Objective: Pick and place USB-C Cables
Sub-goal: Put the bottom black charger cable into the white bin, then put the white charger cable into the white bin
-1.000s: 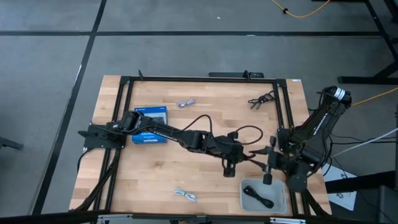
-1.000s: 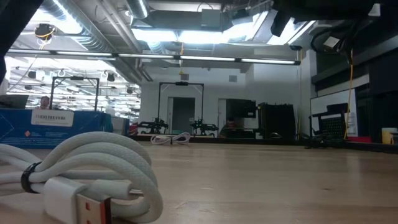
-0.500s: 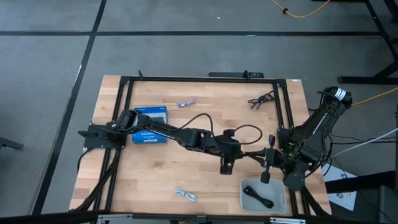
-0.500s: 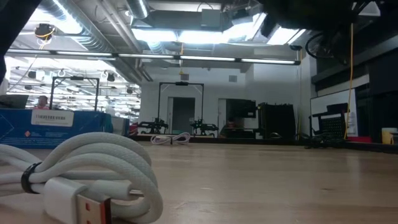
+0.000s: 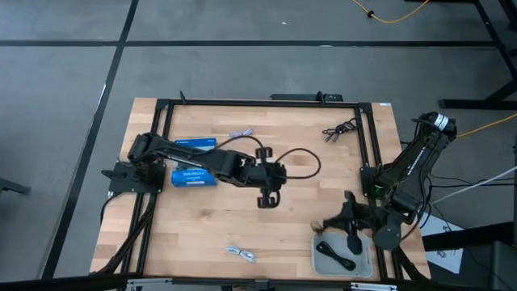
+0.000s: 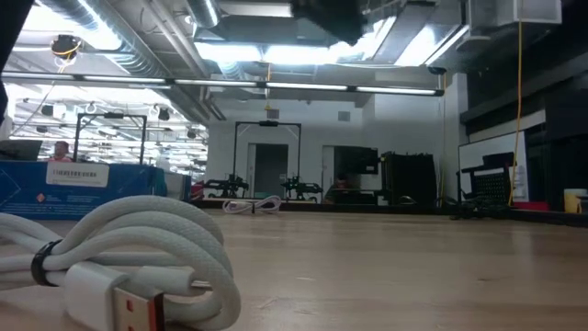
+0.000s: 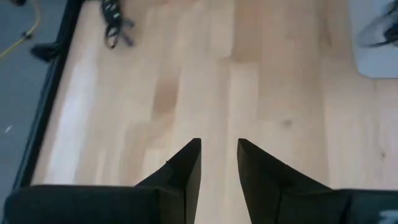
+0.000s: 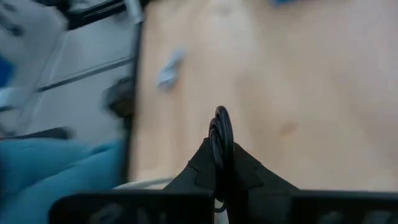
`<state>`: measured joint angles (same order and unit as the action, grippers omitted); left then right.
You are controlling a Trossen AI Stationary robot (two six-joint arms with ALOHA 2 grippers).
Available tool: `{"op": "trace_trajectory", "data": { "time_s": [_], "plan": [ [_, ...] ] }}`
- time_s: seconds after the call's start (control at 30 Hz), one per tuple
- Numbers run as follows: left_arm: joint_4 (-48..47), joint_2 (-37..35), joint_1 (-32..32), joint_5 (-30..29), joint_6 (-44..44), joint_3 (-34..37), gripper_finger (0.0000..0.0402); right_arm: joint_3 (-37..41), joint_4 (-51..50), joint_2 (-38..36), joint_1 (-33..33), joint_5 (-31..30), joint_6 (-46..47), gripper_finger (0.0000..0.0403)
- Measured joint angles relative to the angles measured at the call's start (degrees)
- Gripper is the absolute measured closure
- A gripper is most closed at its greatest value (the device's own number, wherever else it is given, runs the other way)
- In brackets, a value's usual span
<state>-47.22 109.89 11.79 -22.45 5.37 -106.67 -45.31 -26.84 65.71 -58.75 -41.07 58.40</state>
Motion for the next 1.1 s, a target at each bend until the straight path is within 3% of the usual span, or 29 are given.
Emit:
{"op": "trace_trajectory", "data": {
  "time_s": [0.1,0.23,0.47,0.6,0.7,0.9,1.1],
  "plan": [
    [-6.04,-1.25,0.04,-2.34,1.77,-0.03,0.0306,-2.87,1.0,0.02,-0.68,7.09,2.93,0.0395],
    [-11.65,-1.01,0.0,-5.79,2.13,0.02,0.0305,-6.55,0.72,0.02,-1.9,12.06,3.33,0.0395],
    [-17.56,-1.07,0.01,-6.69,5.06,-0.03,0.0305,-6.88,-12.31,1.68,-3.17,25.85,23.68,0.0395],
    [-20.84,-1.07,0.0,-7.54,5.19,-0.02,0.0305,-6.88,-10.94,4.13,-3.42,32.08,27.09,0.0395],
    [-21.86,-1.07,-0.07,-7.54,5.78,-0.02,0.0305,-6.88,-10.68,6.14,-3.4,32.6,27.16,0.0383],
    [-21.82,-1.07,-0.04,-7.54,6.64,-0.03,0.0305,-6.88,-11.68,10.01,-3.39,32.14,27.32,0.0323],
    [-21.82,-1.07,-0.04,-7.54,6.71,-0.03,0.0305,-6.88,-11.79,11.2,-3.38,35.08,27.21,0.0312]
  ]
}}
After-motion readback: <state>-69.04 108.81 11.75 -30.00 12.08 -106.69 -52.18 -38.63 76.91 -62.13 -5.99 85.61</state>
